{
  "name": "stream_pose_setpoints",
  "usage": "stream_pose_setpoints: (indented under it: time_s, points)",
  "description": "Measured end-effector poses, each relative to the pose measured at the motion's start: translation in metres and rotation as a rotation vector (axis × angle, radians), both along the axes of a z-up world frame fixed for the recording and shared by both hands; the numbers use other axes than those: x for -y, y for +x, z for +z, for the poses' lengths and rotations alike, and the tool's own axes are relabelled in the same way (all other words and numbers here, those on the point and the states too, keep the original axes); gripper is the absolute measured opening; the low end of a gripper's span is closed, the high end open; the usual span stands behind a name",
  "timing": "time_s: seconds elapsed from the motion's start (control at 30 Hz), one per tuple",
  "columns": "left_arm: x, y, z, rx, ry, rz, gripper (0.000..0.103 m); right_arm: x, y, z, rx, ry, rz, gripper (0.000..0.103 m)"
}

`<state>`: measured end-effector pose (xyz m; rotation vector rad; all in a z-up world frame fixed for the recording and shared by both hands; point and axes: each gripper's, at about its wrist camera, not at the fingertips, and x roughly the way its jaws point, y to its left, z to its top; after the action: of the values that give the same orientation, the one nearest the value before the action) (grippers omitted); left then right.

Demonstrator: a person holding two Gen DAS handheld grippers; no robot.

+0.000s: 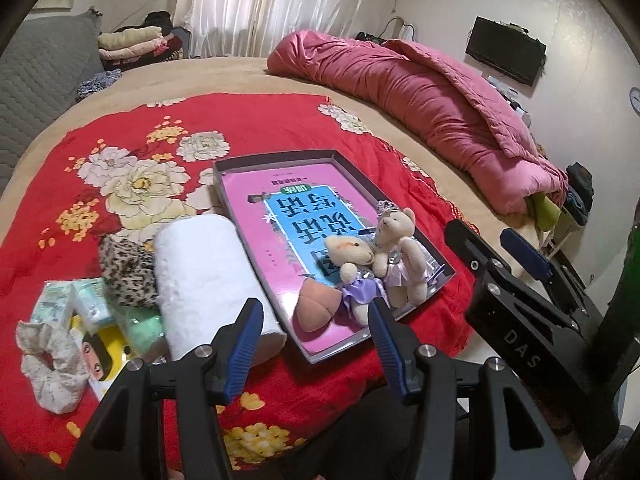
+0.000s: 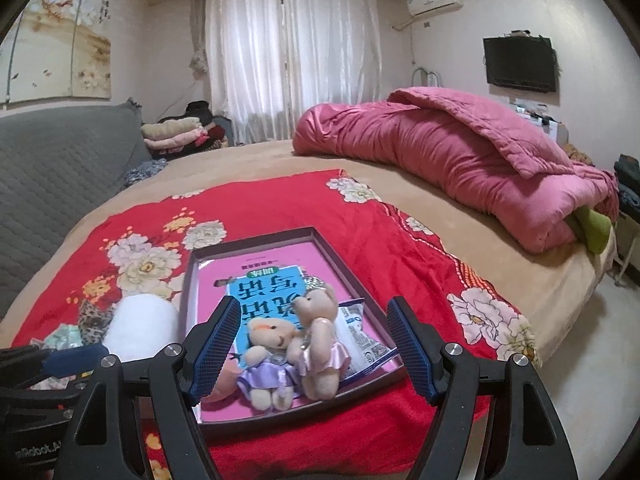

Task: Organize soft objects
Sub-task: 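Withdraw both grippers from the tray back toward the pile of items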

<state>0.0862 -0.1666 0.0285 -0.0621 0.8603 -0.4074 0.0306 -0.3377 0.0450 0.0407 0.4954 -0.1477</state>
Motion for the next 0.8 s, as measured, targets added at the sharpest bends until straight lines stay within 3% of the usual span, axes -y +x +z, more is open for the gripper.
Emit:
stream_pose_setpoints:
  time_s: [0.8]
  points:
    - [-0.068, -0.029, 0.018, 0.034, -0.034, 0.091, 0.054, -0.071, -0.031, 0.028, 0.030, -0.124, 0.166, 0.077]
